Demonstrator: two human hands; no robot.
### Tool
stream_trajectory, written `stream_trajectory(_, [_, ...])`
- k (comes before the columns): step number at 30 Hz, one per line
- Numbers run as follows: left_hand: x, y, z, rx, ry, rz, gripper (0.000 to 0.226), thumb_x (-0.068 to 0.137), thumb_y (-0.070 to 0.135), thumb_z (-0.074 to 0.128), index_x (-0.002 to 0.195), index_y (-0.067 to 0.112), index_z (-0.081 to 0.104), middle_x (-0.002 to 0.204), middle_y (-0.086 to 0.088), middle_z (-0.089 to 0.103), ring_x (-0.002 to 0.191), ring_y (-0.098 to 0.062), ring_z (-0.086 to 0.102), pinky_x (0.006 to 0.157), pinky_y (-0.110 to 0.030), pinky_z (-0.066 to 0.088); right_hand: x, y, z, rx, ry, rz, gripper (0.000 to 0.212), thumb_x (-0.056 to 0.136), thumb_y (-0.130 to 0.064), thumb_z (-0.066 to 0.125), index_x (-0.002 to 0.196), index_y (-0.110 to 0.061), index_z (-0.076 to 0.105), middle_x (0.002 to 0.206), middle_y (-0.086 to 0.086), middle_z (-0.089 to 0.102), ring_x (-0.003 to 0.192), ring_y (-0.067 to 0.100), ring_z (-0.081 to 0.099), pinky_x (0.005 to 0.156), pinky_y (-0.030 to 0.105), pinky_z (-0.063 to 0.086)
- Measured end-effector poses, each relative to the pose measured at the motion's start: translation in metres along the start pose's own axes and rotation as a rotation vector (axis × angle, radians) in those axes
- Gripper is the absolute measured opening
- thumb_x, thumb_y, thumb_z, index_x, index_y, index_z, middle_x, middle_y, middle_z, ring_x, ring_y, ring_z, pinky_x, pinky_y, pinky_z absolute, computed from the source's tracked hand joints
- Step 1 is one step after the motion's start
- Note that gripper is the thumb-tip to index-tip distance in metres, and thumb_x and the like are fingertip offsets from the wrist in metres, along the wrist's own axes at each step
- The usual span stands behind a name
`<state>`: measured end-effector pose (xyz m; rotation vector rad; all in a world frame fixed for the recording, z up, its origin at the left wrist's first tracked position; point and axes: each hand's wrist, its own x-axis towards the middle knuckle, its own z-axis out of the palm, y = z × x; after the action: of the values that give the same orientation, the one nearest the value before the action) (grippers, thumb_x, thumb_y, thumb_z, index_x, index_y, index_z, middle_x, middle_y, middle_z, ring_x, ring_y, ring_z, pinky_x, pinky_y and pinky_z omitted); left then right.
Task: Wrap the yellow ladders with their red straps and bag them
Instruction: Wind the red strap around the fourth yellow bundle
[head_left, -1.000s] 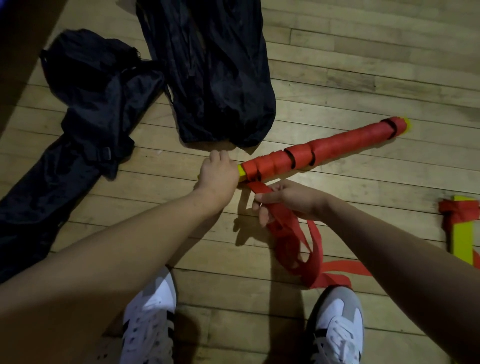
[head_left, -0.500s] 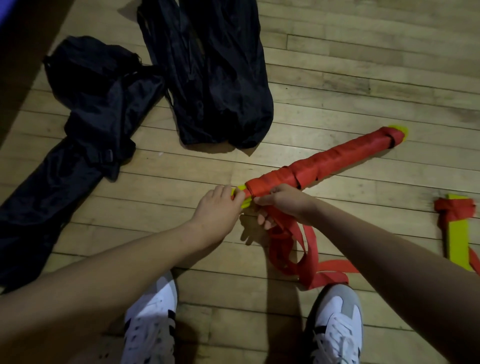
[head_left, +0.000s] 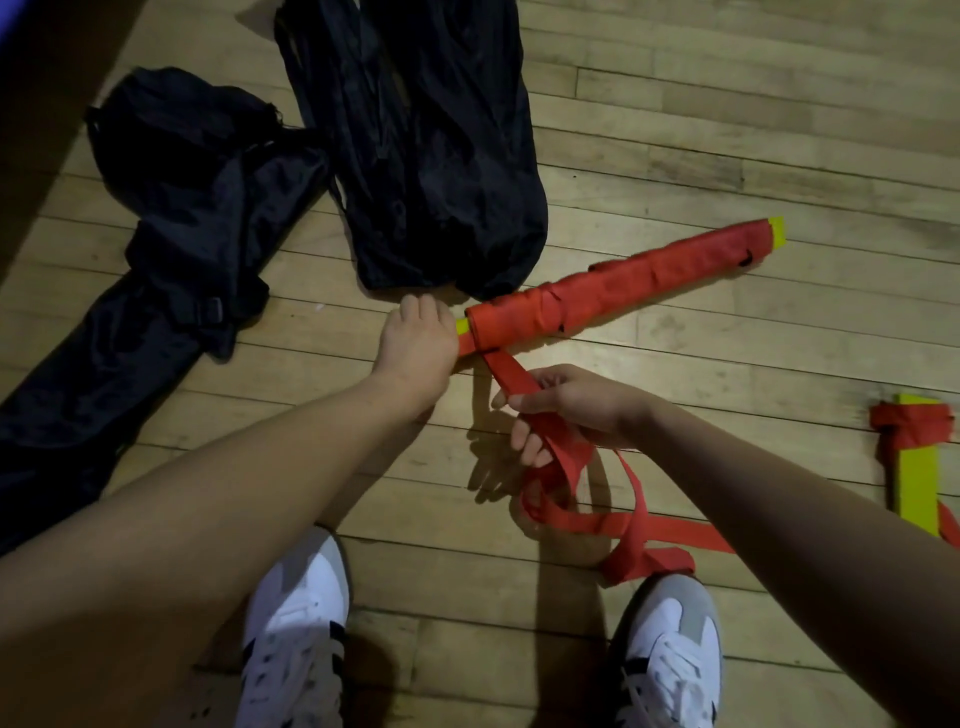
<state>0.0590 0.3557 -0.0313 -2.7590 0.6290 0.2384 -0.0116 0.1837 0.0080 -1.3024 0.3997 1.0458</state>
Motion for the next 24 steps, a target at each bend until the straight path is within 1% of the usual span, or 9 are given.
stream_trajectory(3, [0.007, -0.007, 0.007, 0.097, 0.091, 0.062, 0.062, 0.086, 0.043, 0.061, 0.132, 0.007, 0.041, 0.113, -0.009, 0.051, 0.102, -0.024, 0.05, 0.08, -0.031, 0.043, 0.001, -0.005, -0.001, 0.067, -0.016, -0.015, 0.03, 0.101, -0.008, 0.041, 0.129, 0.001, 0.043, 0.074, 0.018, 0.064, 0.061, 0.025, 0.067, 0.059, 0.033, 0.059])
stream_trajectory(5, [0.001, -0.004, 0.018, 0.074, 0.106, 0.132, 0.07, 0.086, 0.055, 0.056, 0.134, 0.007, 0.037, 0.119, -0.01, 0.048, 0.107, -0.024, 0.048, 0.085, -0.032, 0.041, 0.001, -0.007, 0.0, 0.134, -0.039, -0.011, 0.029, 0.102, -0.012, 0.038, 0.128, -0.001, 0.044, 0.075, 0.018, 0.064, 0.064, 0.026, 0.068, 0.061, 0.034, 0.059])
stream_trajectory(7, [-0.016, 0.003, 0.026, 0.076, 0.179, 0.165, 0.073, 0.089, 0.058, 0.049, 0.138, 0.007, 0.037, 0.126, -0.01, 0.049, 0.11, -0.024, 0.05, 0.09, -0.033, 0.041, 0.001, -0.007, 0.001, 0.175, -0.074, 0.005, 0.026, 0.102, -0.018, 0.036, 0.123, -0.006, 0.046, 0.078, 0.016, 0.064, 0.067, 0.025, 0.067, 0.064, 0.035, 0.058])
stream_trajectory(9, [-0.034, 0.01, 0.033, -0.001, 0.176, 0.181, 0.069, 0.096, 0.048, 0.042, 0.147, 0.004, 0.027, 0.138, -0.015, 0.043, 0.118, -0.028, 0.047, 0.098, -0.035, 0.038, 0.0, -0.006, 0.002, 0.185, -0.092, 0.007, 0.025, 0.102, -0.02, 0.036, 0.12, -0.008, 0.047, 0.079, 0.014, 0.063, 0.068, 0.024, 0.067, 0.065, 0.034, 0.058])
stream_trajectory(11, [-0.048, 0.017, 0.035, -0.134, 0.084, 0.2, 0.067, 0.097, 0.031, 0.041, 0.152, 0.004, 0.012, 0.147, -0.018, 0.033, 0.126, -0.031, 0.042, 0.105, -0.037, 0.033, 0.001, -0.003, 0.002, 0.171, -0.067, 0.003, 0.021, 0.101, -0.014, 0.038, 0.118, -0.007, 0.048, 0.078, 0.014, 0.064, 0.067, 0.024, 0.067, 0.063, 0.033, 0.058])
stream_trajectory(13, [-0.054, 0.019, 0.03, -0.184, 0.023, 0.187, 0.068, 0.095, 0.019, 0.045, 0.152, 0.007, 0.009, 0.148, -0.018, 0.033, 0.127, -0.031, 0.041, 0.105, -0.037, 0.033, 0.001, 0.0, 0.003, 0.15, -0.034, 0.006, 0.018, 0.1, -0.007, 0.039, 0.115, -0.005, 0.049, 0.076, 0.016, 0.064, 0.065, 0.025, 0.067, 0.061, 0.033, 0.059])
stream_trajectory(18, [-0.048, 0.024, 0.012, -0.272, -0.067, 0.094, 0.054, 0.089, 0.008, 0.053, 0.138, 0.01, 0.029, 0.124, -0.011, 0.052, 0.109, -0.027, 0.054, 0.084, -0.034, 0.045, 0.004, 0.001, 0.007, 0.073, 0.066, -0.01, 0.014, 0.099, -0.006, 0.043, 0.109, -0.002, 0.051, 0.071, 0.014, 0.062, 0.057, 0.023, 0.064, 0.055, 0.03, 0.057])
stream_trajectory(21, [-0.037, 0.016, 0.008, -0.148, -0.039, 0.115, 0.042, 0.091, 0.011, 0.051, 0.131, 0.009, 0.037, 0.113, -0.011, 0.058, 0.1, -0.028, 0.059, 0.076, -0.034, 0.048, 0.007, 0.0, 0.012, 0.011, 0.141, -0.04, 0.014, 0.1, -0.012, 0.046, 0.102, -0.002, 0.054, 0.067, 0.013, 0.061, 0.052, 0.021, 0.061, 0.05, 0.028, 0.054])
stream_trajectory(24, [-0.022, 0.006, 0.009, -0.025, 0.032, 0.201, 0.039, 0.078, 0.018, 0.069, 0.113, 0.012, 0.053, 0.092, -0.009, 0.064, 0.075, -0.026, 0.064, 0.059, -0.032, 0.049, 0.007, -0.001, 0.014, 0.046, 0.157, -0.05, 0.014, 0.1, -0.011, 0.046, 0.095, 0.0, 0.052, 0.067, 0.014, 0.061, 0.048, 0.02, 0.061, 0.05, 0.027, 0.054])
